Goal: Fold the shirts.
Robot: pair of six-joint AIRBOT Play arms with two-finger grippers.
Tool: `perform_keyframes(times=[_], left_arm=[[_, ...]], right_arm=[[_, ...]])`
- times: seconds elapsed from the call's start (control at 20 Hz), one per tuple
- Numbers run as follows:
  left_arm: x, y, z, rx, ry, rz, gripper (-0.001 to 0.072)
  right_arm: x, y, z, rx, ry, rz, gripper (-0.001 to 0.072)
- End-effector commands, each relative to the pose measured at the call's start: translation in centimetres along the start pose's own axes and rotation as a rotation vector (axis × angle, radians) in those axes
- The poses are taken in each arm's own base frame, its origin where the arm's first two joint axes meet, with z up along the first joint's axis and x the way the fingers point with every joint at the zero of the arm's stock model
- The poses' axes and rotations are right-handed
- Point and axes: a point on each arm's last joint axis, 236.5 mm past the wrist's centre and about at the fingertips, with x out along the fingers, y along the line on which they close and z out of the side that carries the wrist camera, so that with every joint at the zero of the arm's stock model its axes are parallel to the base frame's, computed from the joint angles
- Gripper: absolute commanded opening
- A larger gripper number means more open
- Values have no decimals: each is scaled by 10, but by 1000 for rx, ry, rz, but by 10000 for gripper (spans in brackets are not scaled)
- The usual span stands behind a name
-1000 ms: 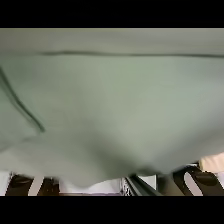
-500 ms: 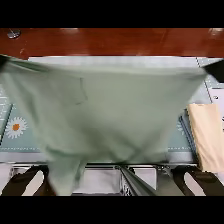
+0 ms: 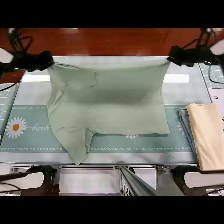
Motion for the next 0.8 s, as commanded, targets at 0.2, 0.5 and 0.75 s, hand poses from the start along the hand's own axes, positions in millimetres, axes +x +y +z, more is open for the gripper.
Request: perform_keyframes(times=[0.2, 0.5, 0.75], left_arm=[[2, 17, -82, 28, 408, -36, 20], [-7, 83, -153, 34, 655, 95, 20], [-8, 77, -176, -11, 756, 66, 227]], right_arm=[[20, -32, -66, -33, 441, 32, 30], [21, -90, -139, -19, 666, -142, 30], [31, -81, -168, 19, 732, -142, 397]])
